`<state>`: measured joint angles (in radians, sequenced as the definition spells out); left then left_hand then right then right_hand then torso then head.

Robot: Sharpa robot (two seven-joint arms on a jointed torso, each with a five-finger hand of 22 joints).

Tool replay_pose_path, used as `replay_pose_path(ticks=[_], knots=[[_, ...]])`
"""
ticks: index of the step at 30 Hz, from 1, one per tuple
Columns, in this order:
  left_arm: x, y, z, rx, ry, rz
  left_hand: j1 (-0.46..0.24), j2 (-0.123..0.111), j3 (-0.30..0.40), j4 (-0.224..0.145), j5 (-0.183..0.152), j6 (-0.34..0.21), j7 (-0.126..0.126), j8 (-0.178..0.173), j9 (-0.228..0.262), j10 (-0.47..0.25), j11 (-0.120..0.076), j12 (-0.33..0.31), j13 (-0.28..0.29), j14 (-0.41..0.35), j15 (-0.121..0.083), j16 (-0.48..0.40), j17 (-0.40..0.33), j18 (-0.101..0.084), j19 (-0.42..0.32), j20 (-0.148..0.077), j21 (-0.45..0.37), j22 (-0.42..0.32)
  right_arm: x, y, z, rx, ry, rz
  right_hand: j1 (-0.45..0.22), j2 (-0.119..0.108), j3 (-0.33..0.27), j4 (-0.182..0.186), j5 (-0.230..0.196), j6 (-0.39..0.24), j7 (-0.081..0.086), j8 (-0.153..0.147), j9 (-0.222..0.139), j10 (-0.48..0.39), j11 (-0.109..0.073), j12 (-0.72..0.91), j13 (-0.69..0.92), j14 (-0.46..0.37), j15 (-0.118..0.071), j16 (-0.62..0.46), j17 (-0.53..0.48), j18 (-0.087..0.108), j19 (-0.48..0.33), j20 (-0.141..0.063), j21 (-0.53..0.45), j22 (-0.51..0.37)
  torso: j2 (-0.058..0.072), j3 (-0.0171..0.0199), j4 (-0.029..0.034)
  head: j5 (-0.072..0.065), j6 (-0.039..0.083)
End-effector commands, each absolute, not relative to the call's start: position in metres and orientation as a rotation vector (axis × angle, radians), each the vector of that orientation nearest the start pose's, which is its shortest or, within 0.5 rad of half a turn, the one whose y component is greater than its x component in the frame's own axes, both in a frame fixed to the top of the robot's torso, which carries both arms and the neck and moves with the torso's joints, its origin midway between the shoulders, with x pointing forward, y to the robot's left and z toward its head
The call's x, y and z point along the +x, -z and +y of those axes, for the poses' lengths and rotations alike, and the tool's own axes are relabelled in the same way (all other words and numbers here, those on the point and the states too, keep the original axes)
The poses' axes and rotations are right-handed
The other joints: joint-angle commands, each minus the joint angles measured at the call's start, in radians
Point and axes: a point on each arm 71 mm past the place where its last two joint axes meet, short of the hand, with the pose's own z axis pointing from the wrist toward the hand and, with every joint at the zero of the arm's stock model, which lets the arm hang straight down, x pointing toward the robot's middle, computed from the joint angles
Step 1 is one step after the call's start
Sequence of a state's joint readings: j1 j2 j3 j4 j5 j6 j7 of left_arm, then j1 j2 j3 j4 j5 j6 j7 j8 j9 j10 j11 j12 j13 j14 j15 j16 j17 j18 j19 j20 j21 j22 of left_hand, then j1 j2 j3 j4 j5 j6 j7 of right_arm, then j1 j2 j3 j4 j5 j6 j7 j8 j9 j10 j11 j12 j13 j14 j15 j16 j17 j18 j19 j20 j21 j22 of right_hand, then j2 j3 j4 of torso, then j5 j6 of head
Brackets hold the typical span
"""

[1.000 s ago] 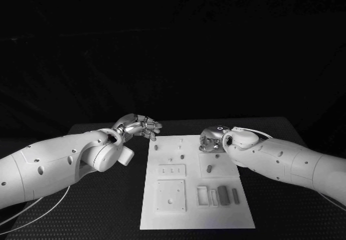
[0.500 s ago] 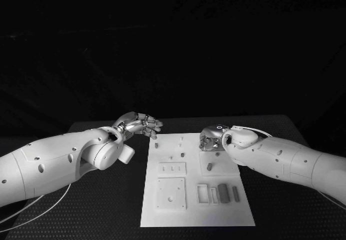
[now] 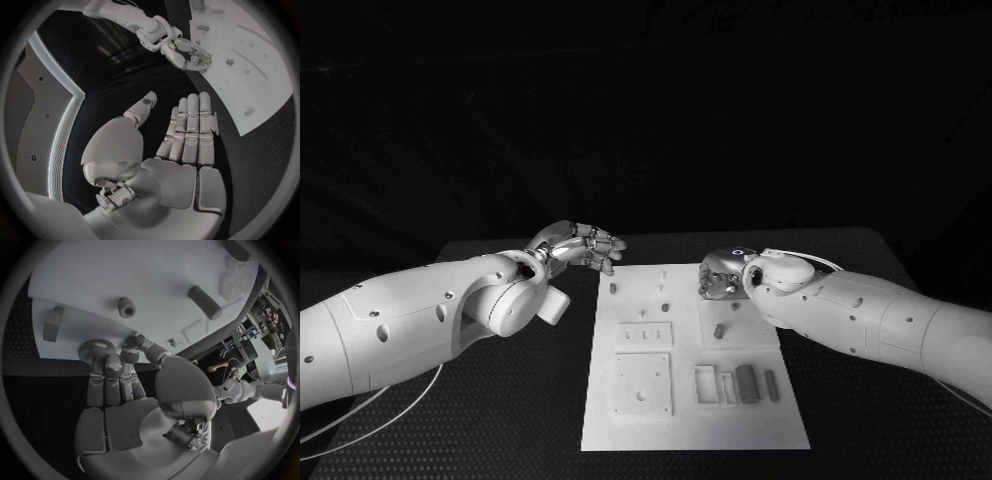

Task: Assemble the parts on the task board

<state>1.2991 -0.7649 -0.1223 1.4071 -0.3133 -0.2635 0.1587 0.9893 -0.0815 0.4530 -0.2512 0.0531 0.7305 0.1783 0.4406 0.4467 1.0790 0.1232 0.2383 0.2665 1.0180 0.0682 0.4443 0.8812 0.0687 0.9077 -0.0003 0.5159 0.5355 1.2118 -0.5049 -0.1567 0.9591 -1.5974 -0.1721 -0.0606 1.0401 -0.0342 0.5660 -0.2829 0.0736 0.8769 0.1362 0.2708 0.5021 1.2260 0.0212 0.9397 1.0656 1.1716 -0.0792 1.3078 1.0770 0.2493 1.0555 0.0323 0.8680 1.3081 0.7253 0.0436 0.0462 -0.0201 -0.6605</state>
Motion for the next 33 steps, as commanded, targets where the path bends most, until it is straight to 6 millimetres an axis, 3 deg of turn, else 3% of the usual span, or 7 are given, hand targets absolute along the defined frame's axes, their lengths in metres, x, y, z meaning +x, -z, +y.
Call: replay_pose_path(ticks=[1,9,18,23,27,33], knots=[[0.515,0.174,0.196,-0.803,1.312,1.708,-0.006,0.003,-0.001,0.004,-0.002,0.004,0.0,-0.006,0.002,-0.002,0.003,-0.004,0.002,-0.005,-0.001,-0.007,0.001,0.007,0.0,-0.009,-0.004,0.0,0.559,0.257,-0.19,-0.39,-0.301,1.852,-0.001,0.012,0.0,-0.005,0.007,0.007,-0.001,-0.003,0.0,0.009,0.0,0.006,0.002,-0.004,-0.004,0.006,0.001,0.012,-0.002,-0.009,0.006,0.024,0.0,-0.0003,-0.0008,0.0,-0.003],[0.515,0.174,0.194,-0.801,1.314,1.709,-0.006,0.004,-0.001,0.003,-0.002,0.004,0.0,-0.007,0.003,-0.001,0.003,-0.005,0.003,-0.005,-0.001,-0.007,0.002,0.006,0.0,-0.01,-0.005,0.001,0.559,0.256,-0.189,-0.401,-0.277,1.838,0.01,0.039,0.003,-0.008,0.006,0.033,-0.007,0.007,0.007,0.015,-0.005,0.017,0.004,-0.002,-0.008,0.021,-0.001,0.012,-0.003,-0.012,0.021,0.024,0.0,-0.0014,0.0003,-0.002,-0.004],[0.516,0.174,0.194,-0.8,1.313,1.707,-0.006,0.004,-0.002,0.003,-0.002,0.004,0.0,-0.008,0.003,-0.001,0.003,-0.006,0.004,-0.005,-0.001,-0.007,0.002,0.005,0.001,-0.011,-0.005,0.001,0.559,0.255,-0.187,-0.404,-0.276,1.816,0.024,0.055,-0.001,-0.009,0.006,0.078,-0.022,0.027,0.022,0.031,-0.019,0.031,0.005,0.004,-0.021,0.044,-0.004,0.012,0.001,-0.02,0.044,0.023,-0.001,-0.0023,-0.0007,-0.003,-0.006],[0.516,0.173,0.195,-0.801,1.311,1.705,-0.006,0.004,-0.001,0.002,-0.002,0.004,0.0,-0.008,0.004,-0.001,0.003,-0.007,0.005,-0.004,-0.001,-0.008,0.003,0.004,0.001,-0.012,-0.005,0.001,0.558,0.252,-0.184,-0.389,-0.284,1.779,0.019,0.055,-0.006,-0.007,0.006,0.088,-0.026,0.03,0.027,0.037,-0.023,0.037,0.006,0.008,-0.024,0.053,-0.005,0.012,0.004,-0.022,0.052,0.023,-0.001,-0.0026,-0.0015,-0.002,-0.004],[0.516,0.173,0.197,-0.802,1.308,1.702,-0.005,0.003,-0.002,0.002,-0.002,0.004,0.0,-0.009,0.004,-0.001,0.003,-0.007,0.005,-0.004,-0.001,-0.008,0.003,0.004,0.001,-0.012,-0.005,0.001,0.557,0.247,-0.182,-0.382,-0.289,1.725,0.008,0.039,-0.012,-0.004,0.006,0.091,-0.027,0.03,0.029,0.039,-0.024,0.039,0.006,0.009,-0.025,0.056,-0.007,0.012,0.006,-0.022,0.056,0.022,-0.001,-0.0036,-0.0014,-0.003,0.001],[0.517,0.173,0.199,-0.806,1.301,1.698,-0.005,0.003,-0.002,0.001,-0.002,0.004,0.0,-0.009,0.005,-0.001,0.003,-0.008,0.006,-0.004,-0.001,-0.008,0.003,0.003,0.001,-0.013,-0.006,0.001,0.56,0.235,-0.178,-0.377,-0.283,1.658,0.007,0.032,-0.008,-0.004,0.007,0.099,-0.03,0.032,0.033,0.048,-0.027,0.043,0.005,0.015,-0.027,0.062,-0.011,0.012,0.012,-0.026,0.062,0.021,-0.002,-0.0021,-0.0022,0.002,0.007]])
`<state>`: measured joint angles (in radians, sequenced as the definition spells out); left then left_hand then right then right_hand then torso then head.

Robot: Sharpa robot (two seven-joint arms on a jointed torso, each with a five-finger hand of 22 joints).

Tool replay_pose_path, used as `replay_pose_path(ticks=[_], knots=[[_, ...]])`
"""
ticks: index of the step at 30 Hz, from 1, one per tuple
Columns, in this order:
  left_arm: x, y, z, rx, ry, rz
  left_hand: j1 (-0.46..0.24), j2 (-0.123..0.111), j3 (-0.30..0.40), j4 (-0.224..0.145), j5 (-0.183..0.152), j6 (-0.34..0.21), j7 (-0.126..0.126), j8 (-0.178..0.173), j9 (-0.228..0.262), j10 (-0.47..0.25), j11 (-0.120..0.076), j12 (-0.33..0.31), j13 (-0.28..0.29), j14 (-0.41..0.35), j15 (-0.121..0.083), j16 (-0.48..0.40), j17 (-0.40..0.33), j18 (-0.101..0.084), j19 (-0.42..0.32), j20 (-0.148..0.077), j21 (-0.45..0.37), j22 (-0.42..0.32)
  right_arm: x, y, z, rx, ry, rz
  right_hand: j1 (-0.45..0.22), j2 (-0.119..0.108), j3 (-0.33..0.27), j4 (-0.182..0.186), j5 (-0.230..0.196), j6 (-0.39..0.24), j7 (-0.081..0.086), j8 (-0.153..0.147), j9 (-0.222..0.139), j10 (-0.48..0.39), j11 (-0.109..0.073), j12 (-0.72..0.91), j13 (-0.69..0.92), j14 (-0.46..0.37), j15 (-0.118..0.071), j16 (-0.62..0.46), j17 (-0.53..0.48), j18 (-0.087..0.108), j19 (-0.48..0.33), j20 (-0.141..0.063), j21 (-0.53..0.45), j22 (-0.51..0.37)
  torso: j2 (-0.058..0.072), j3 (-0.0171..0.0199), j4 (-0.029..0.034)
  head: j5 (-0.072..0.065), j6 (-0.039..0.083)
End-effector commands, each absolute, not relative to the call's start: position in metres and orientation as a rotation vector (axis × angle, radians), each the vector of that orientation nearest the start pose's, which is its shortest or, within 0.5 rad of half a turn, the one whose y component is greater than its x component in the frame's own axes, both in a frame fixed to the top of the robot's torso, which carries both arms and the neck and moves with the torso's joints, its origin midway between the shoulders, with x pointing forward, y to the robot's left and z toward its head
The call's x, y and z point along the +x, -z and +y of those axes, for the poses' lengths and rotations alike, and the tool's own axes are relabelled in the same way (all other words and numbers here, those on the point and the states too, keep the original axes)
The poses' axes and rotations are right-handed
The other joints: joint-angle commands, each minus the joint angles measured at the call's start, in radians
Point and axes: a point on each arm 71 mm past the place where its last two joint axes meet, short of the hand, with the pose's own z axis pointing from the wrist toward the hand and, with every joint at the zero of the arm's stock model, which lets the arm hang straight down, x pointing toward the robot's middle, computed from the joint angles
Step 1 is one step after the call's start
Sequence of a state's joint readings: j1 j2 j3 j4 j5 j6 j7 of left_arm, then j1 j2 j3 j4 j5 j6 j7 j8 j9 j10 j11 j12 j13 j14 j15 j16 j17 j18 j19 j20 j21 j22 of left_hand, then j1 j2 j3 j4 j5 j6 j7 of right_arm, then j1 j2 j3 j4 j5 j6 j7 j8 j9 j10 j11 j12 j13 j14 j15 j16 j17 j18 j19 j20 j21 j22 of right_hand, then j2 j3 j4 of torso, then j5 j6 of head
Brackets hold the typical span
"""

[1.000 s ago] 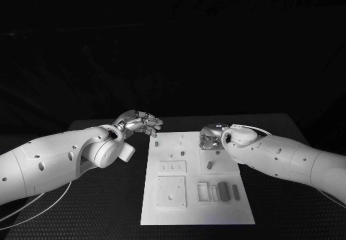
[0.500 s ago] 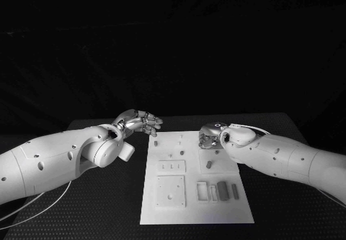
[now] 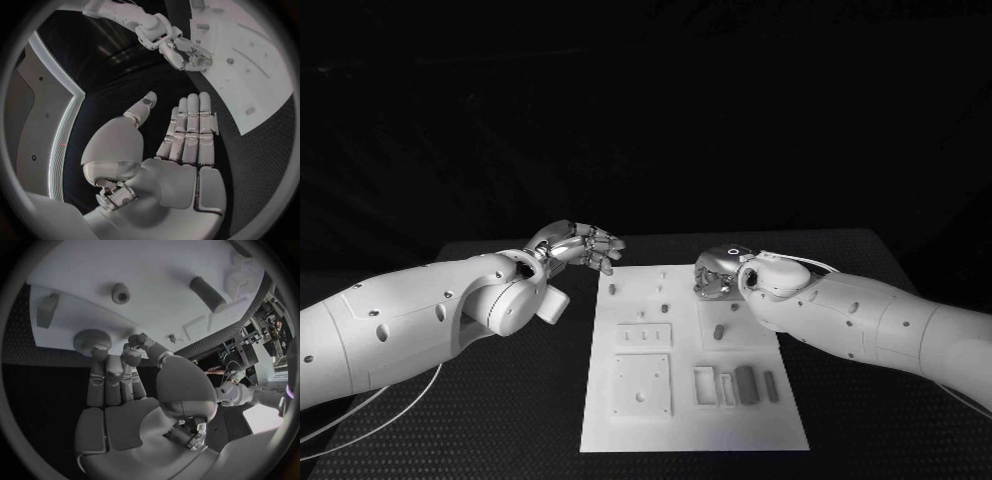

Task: Assemble the parts on the task board

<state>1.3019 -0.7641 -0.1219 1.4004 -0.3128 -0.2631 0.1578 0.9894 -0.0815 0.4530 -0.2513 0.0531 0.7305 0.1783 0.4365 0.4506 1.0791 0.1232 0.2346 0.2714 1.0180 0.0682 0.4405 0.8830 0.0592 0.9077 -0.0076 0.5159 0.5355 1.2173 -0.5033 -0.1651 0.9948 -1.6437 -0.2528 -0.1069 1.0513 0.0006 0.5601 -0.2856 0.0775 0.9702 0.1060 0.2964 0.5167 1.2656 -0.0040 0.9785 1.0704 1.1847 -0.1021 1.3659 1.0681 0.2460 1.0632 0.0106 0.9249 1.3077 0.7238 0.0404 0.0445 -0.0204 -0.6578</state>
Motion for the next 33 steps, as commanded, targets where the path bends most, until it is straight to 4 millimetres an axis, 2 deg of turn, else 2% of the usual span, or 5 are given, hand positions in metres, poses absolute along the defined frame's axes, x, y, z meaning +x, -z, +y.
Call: replay_pose_path(ticks=[1,8,22,25,33], knots=[[0.517,0.173,0.199,-0.806,1.3,1.698,-0.005,0.003,-0.002,0.001,-0.002,0.004,0.0,-0.005,0.001,-0.001,0.003,-0.004,0.001,-0.004,-0.001,-0.004,0.002,0.012,0.001,-0.006,-0.006,0.001,0.561,0.232,-0.177,-0.374,-0.282,1.642,-0.005,-0.004,-0.002,-0.001,0.003,0.006,0.0,0.006,0.019,0.009,-0.002,0.005,0.0,0.002,-0.005,0.005,-0.002,0.016,0.005,-0.004,0.005,0.022,-0.001,0.0011,-0.0004,0.003,0.005],[0.518,0.173,0.199,-0.806,1.299,1.697,-0.005,0.003,-0.002,0.001,-0.002,0.005,0.0,-0.006,0.002,-0.001,0.003,-0.005,0.002,-0.004,-0.001,-0.005,0.002,0.011,0.001,-0.007,-0.006,0.001,0.564,0.218,-0.168,-0.369,-0.285,1.584,-0.006,-0.013,0.004,-0.001,0.003,0.008,-0.001,0.002,0.022,0.026,-0.003,0.017,0.004,0.045,-0.006,0.036,0.038,0.016,0.021,-0.013,0.018,0.022,0.0,0.0007,-0.0003,0.004,0.016],[0.519,0.173,0.194,-0.8,1.306,1.7,-0.005,0.003,-0.002,0.0,-0.002,0.005,0.001,-0.008,0.003,0.0,0.003,-0.007,0.004,-0.004,-0.001,-0.006,0.003,0.01,0.002,-0.008,-0.007,0.002,0.573,0.224,-0.136,-0.387,-0.295,1.592,-0.007,-0.015,0.007,-0.001,0.003,0.003,0.001,-0.005,0.022,0.029,-0.001,0.027,0.011,0.057,-0.006,0.048,0.051,0.016,0.027,-0.018,0.024,0.021,0.004,0.0007,0.0078,0.0,0.034],[0.519,0.17,0.193,-0.794,1.311,1.698,-0.005,0.003,-0.002,0.0,-0.002,0.004,0.001,-0.008,0.004,0.0,0.003,-0.007,0.005,-0.004,-0.001,-0.006,0.003,0.009,0.002,-0.009,-0.007,0.002,0.573,0.226,-0.133,-0.385,-0.296,1.597,-0.008,-0.014,0.007,-0.001,0.003,0.002,0.002,-0.006,0.022,0.029,-0.001,0.028,0.011,0.055,-0.005,0.048,0.049,0.016,0.027,-0.019,0.024,0.021,0.009,-0.0004,0.0153,-0.006,0.035],[0.52,0.165,0.19,-0.785,1.318,1.694,-0.006,0.003,-0.002,0.0,-0.002,0.004,0.001,-0.009,0.004,0.0,0.003,-0.008,0.006,-0.003,-0.001,-0.006,0.004,0.008,0.002,-0.01,-0.007,0.002,0.574,0.232,-0.127,-0.385,-0.29,1.598,-0.008,-0.014,0.007,-0.001,0.003,0.0,0.002,-0.008,0.022,0.028,0.0,0.028,0.012,0.056,-0.005,0.049,0.05,0.016,0.027,-0.019,0.024,0.02,0.02,-0.0023,0.0268,-0.012,0.039]])
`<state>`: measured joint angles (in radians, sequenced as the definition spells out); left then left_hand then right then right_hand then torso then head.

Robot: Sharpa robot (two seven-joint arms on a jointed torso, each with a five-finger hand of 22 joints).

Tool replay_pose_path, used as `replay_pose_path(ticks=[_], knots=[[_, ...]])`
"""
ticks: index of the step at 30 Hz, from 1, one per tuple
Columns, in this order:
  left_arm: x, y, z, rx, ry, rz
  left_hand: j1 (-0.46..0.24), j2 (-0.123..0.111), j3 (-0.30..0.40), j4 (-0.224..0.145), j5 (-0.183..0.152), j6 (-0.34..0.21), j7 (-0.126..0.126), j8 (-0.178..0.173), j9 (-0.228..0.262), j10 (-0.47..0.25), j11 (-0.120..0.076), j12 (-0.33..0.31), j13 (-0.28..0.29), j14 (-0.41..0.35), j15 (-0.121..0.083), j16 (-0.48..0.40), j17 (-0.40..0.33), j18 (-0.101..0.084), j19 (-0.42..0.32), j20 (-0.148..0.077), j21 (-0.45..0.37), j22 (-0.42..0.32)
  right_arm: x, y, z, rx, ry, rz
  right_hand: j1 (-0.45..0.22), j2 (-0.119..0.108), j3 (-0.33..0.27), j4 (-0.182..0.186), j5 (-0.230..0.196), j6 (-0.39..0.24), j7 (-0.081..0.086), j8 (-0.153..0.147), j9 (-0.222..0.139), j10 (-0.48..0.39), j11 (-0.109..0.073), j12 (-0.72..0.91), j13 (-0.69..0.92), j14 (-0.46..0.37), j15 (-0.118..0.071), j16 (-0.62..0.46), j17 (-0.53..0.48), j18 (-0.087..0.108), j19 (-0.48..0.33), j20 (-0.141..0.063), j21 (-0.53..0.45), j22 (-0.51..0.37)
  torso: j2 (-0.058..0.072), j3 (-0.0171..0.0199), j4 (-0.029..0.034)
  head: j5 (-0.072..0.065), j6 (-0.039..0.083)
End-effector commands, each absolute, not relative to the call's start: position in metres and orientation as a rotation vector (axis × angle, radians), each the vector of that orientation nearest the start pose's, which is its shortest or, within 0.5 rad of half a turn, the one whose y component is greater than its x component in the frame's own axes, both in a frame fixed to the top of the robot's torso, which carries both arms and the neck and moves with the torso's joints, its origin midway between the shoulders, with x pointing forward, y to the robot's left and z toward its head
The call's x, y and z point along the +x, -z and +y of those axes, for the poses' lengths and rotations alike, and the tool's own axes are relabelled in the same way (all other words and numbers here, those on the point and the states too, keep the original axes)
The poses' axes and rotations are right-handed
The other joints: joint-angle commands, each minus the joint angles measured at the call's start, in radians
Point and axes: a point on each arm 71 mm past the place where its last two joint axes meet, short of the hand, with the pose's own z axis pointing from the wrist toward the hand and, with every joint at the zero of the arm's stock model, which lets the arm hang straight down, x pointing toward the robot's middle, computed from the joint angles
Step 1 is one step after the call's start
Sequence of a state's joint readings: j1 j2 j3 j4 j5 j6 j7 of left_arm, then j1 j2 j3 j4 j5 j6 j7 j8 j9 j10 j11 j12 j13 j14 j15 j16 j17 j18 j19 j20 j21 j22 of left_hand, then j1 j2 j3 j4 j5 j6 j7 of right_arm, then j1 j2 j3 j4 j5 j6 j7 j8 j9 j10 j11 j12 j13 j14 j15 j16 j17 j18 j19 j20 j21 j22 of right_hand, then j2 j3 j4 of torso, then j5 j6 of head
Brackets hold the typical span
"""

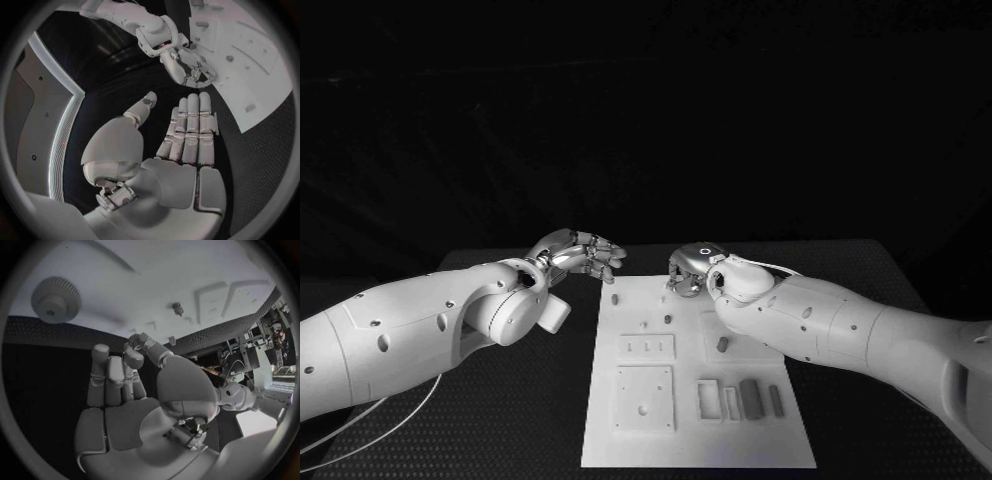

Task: Assemble the parts on the task board

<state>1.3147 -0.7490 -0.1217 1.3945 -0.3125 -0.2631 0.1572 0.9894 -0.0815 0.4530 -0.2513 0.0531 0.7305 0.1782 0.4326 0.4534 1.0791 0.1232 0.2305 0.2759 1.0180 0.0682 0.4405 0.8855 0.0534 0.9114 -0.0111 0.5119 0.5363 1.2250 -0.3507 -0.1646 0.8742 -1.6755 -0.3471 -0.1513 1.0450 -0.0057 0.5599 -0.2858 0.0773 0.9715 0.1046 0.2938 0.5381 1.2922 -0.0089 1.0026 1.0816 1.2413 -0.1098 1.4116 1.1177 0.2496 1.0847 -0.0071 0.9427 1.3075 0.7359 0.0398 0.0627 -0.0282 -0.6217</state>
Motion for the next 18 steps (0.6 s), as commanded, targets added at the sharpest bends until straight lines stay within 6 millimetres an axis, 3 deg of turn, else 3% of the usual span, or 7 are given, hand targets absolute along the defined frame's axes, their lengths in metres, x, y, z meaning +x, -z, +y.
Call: replay_pose_path(ticks=[1,8,14,18], knots=[[0.5198,0.1649,0.1896,-0.784,1.319,1.694,-0.006,0.003,-0.002,0.0,-0.002,0.004,0.001,-0.005,0.002,0.0,0.003,-0.004,0.002,-0.003,-0.001,-0.006,0.001,0.014,-0.002,-0.006,-0.003,0.001,0.5736,0.2325,-0.1268,-0.385,-0.291,1.596,-0.002,-0.007,0.008,-0.001,0.003,-0.001,0.004,-0.005,0.0,0.001,0.005,0.004,0.001,0.0,0.003,0.003,0.001,0.012,0.005,-0.001,0.006,0.021,0.009,-0.0021,0.0102,-0.005,0.003],[0.5208,0.1644,0.19,-0.784,1.317,1.692,-0.006,0.003,-0.002,0.0,-0.002,0.004,0.001,-0.006,0.003,0.0,0.003,-0.005,0.003,-0.003,-0.001,-0.007,0.001,0.013,-0.002,-0.007,-0.004,0.001,0.5712,0.2311,-0.1216,-0.384,-0.306,1.57,-0.002,-0.007,0.008,-0.001,0.003,-0.002,0.004,-0.006,0.0,0.001,0.005,0.005,0.001,0.002,0.003,0.005,0.003,0.012,0.006,-0.002,0.007,0.021,0.019,-0.0042,0.0191,-0.01,0.004],[0.5218,0.1646,0.1903,-0.785,1.315,1.691,-0.006,0.003,-0.002,0.0,-0.002,0.004,0.001,-0.007,0.003,0.0,0.003,-0.006,0.004,-0.003,-0.001,-0.007,0.002,0.012,-0.001,-0.008,-0.004,0.001,0.5706,0.2305,-0.1199,-0.385,-0.307,1.565,-0.001,-0.008,0.009,-0.002,0.003,-0.002,0.004,-0.007,0.0,0.001,0.005,0.006,0.002,0.002,0.004,0.005,0.003,0.012,0.006,-0.002,0.007,0.021,0.021,-0.006,0.0187,-0.011,0.006],[0.522,0.1647,0.1899,-0.784,1.315,1.692,-0.006,0.003,-0.002,0.0,-0.002,0.005,0.001,-0.007,0.004,0.001,0.003,-0.006,0.004,-0.003,-0.001,-0.007,0.002,0.011,-0.001,-0.009,-0.004,0.001,0.5716,0.2295,-0.1217,-0.371,-0.3,1.553,-0.001,-0.008,0.009,-0.002,0.003,-0.003,0.004,-0.007,0.0,0.001,0.006,0.006,0.002,0.003,0.004,0.006,0.004,0.012,0.006,-0.003,0.007,0.02,0.02,-0.0047,0.0182,-0.009,0.004]])
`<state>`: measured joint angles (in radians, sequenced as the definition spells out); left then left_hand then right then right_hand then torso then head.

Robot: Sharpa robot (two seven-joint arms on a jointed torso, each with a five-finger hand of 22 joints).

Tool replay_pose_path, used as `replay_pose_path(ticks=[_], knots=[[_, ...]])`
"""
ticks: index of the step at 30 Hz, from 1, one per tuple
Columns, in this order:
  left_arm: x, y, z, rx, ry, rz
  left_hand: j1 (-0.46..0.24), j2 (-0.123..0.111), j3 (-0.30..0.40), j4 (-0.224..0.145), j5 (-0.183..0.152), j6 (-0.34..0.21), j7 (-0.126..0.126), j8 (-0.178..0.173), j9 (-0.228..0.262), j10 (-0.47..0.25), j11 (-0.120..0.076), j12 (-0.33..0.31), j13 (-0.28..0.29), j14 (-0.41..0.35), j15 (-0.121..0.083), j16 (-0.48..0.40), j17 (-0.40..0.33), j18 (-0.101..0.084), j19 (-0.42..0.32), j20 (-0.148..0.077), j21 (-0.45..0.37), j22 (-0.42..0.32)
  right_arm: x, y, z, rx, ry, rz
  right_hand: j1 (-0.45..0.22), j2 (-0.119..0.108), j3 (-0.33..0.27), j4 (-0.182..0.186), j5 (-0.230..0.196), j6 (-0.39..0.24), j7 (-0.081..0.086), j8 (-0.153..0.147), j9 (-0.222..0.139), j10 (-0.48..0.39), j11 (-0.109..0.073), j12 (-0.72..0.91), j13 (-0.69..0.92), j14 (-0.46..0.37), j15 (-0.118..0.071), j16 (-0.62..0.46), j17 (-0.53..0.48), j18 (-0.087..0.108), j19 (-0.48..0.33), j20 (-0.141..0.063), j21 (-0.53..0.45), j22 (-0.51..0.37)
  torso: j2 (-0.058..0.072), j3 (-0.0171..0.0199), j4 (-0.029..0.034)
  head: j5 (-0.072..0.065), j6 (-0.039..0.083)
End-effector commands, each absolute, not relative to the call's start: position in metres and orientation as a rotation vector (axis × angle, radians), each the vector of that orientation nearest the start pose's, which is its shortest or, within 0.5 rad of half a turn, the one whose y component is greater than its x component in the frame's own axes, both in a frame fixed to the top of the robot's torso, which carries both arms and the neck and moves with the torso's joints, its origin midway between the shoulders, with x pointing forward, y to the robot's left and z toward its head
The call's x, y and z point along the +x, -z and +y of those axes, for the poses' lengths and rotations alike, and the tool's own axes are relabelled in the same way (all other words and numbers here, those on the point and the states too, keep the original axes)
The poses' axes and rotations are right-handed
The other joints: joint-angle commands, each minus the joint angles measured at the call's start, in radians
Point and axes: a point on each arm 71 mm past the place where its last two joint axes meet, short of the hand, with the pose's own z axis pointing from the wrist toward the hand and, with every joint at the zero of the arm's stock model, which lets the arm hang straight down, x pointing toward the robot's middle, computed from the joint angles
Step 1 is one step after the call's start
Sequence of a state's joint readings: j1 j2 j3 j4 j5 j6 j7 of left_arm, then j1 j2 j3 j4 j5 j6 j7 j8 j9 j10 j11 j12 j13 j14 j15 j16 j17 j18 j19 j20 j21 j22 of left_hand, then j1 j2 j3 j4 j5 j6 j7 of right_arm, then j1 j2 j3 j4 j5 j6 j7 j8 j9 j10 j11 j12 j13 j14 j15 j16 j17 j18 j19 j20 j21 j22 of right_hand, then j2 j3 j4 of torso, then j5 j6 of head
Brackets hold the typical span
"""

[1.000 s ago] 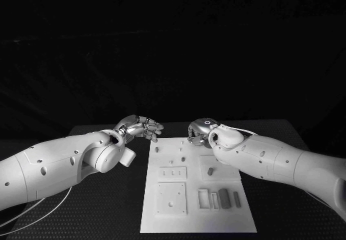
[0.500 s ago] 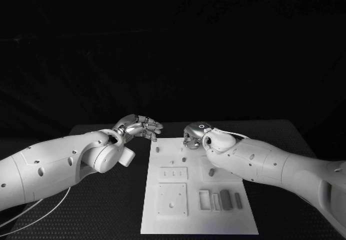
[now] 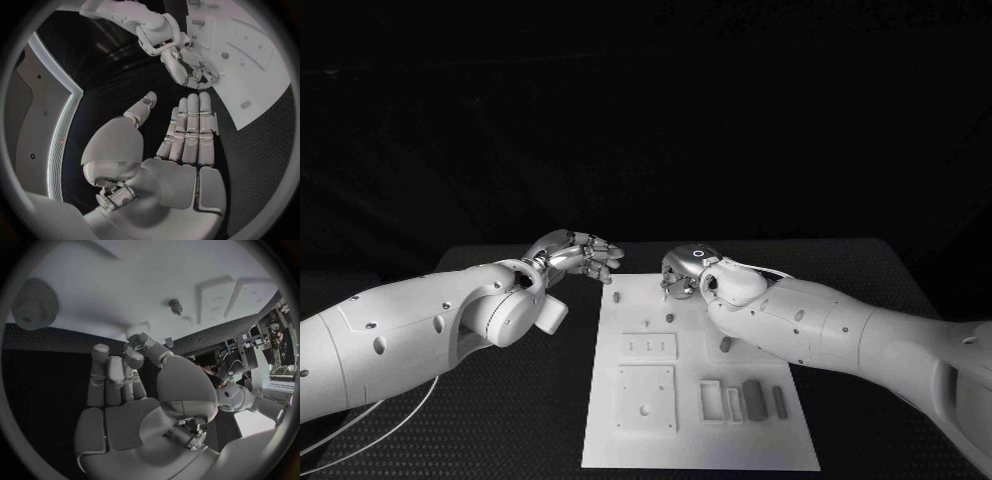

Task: Assemble the parts on the task board

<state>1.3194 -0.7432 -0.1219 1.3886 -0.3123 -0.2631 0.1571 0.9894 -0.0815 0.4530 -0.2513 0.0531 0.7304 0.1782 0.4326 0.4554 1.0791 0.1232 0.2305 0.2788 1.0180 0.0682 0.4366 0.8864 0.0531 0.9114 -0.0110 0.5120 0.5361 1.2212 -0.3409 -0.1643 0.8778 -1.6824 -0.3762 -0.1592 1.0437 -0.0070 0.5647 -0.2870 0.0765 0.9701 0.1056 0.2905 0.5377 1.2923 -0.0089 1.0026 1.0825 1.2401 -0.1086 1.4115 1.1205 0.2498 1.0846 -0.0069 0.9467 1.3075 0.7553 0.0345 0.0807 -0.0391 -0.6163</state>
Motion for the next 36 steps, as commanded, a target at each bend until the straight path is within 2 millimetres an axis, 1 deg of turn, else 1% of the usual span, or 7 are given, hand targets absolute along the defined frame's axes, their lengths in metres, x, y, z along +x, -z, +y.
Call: replay_pose_path(ticks=[1,3,15,21,27,31,36], knots=[[0.522,0.1648,0.1899,-0.784,1.315,1.693,-0.006,0.003,-0.002,0.0,-0.002,0.005,0.001,-0.007,0.002,0.001,0.003,-0.006,0.001,-0.003,-0.001,-0.003,0.001,0.012,-0.001,-0.009,-0.004,0.002,0.5718,0.2293,-0.122,-0.368,-0.298,1.551,0.0,-0.007,0.004,-0.001,0.004,-0.001,0.003,-0.004,0.001,0.001,0.006,0.006,0.001,0.004,0.003,0.006,0.001,0.012,0.006,-0.003,0.003,0.021,0.0,0.001,0.0005,0.003,-0.002],[0.5221,0.1648,0.1904,-0.785,1.314,1.693,-0.007,0.003,-0.002,0.0,-0.002,0.005,0.001,-0.007,0.002,0.001,0.003,-0.007,0.002,-0.003,-0.001,-0.004,0.001,0.011,-0.001,-0.009,-0.004,0.002,0.572,0.2287,-0.1228,-0.362,-0.295,1.543,0.0,-0.007,0.004,-0.001,0.004,-0.002,0.003,-0.005,0.001,0.001,0.006,0.006,0.001,0.005,0.003,0.006,0.001,0.012,0.007,-0.003,0.003,0.021,0.0,0.0012,0.0014,0.003,-0.003],[0.5242,0.1652,0.1954,-0.792,1.301,1.687,-0.006,0.003,-0.002,0.0,-0.002,0.005,0.001,-0.009,0.003,0.001,0.003,-0.008,0.003,-0.003,-0.001,-0.004,0.002,0.01,-0.001,-0.01,-0.005,0.002,0.5719,0.2259,-0.1266,-0.351,-0.293,1.517,0.007,-0.009,0.007,-0.003,0.004,-0.002,0.004,-0.006,0.001,0.003,0.006,0.009,0.002,0.009,0.003,0.009,0.004,0.012,0.009,-0.005,0.005,0.021,0.0,0.0005,-0.0012,0.009,-0.003],[0.5244,0.1654,0.1946,-0.79,1.303,1.689,-0.006,0.003,-0.002,-0.001,-0.002,0.005,0.001,-0.009,0.004,0.001,0.003,-0.009,0.004,-0.003,-0.002,-0.005,0.002,0.009,-0.001,-0.011,-0.005,0.002,0.5731,0.2265,-0.1263,-0.353,-0.288,1.523,0.008,-0.009,0.007,-0.003,0.004,-0.002,0.004,-0.007,0.002,0.003,0.006,0.009,0.002,0.01,0.003,0.009,0.004,0.012,0.009,-0.006,0.006,0.021,0.001,-0.0001,0.0001,0.008,-0.005],[0.5243,0.1652,0.1918,-0.787,1.308,1.693,-0.007,0.003,-0.002,-0.001,-0.002,0.005,0.001,-0.009,0.004,0.0,0.004,-0.009,0.004,-0.003,-0.002,-0.005,0.002,0.009,-0.001,-0.011,-0.005,0.002,0.5758,0.2275,-0.126,-0.353,-0.284,1.532,0.007,-0.01,0.007,-0.002,0.004,-0.002,0.004,-0.007,0.002,0.004,0.006,0.009,0.002,0.009,0.003,0.009,0.002,0.012,0.009,-0.006,0.006,0.021,0.002,0.0,0.0021,0.006,-0.003],[0.5244,0.1645,0.1916,-0.786,1.309,1.692,-0.007,0.003,-0.002,-0.001,-0.002,0.004,0.001,-0.01,0.004,0.0,0.004,-0.01,0.005,-0.003,-0.002,-0.005,0.003,0.009,-0.001,-0.012,-0.006,0.002,0.5761,0.2281,-0.1261,-0.353,-0.284,1.537,0.007,-0.011,0.007,-0.002,0.003,-0.002,0.004,-0.007,0.002,0.004,0.006,0.009,0.002,0.009,0.003,0.009,0.002,0.012,0.009,-0.006,0.006,0.021,0.003,-0.0002,0.0041,0.007,-0.007],[0.525,0.1645,0.1918,-0.786,1.307,1.691,-0.007,0.003,-0.002,-0.001,-0.002,0.004,0.001,-0.011,0.005,0.0,0.004,-0.011,0.005,-0.003,-0.002,-0.005,0.003,0.008,-0.001,-0.012,-0.006,0.002,0.5755,0.2288,-0.124,-0.354,-0.291,1.542,0.007,-0.012,0.007,-0.002,0.003,-0.003,0.004,-0.008,0.001,0.004,0.007,0.009,0.002,0.009,0.004,0.009,0.001,0.012,0.009,-0.006,0.006,0.02,0.005,0.0,0.0013,0.008,-0.012]])
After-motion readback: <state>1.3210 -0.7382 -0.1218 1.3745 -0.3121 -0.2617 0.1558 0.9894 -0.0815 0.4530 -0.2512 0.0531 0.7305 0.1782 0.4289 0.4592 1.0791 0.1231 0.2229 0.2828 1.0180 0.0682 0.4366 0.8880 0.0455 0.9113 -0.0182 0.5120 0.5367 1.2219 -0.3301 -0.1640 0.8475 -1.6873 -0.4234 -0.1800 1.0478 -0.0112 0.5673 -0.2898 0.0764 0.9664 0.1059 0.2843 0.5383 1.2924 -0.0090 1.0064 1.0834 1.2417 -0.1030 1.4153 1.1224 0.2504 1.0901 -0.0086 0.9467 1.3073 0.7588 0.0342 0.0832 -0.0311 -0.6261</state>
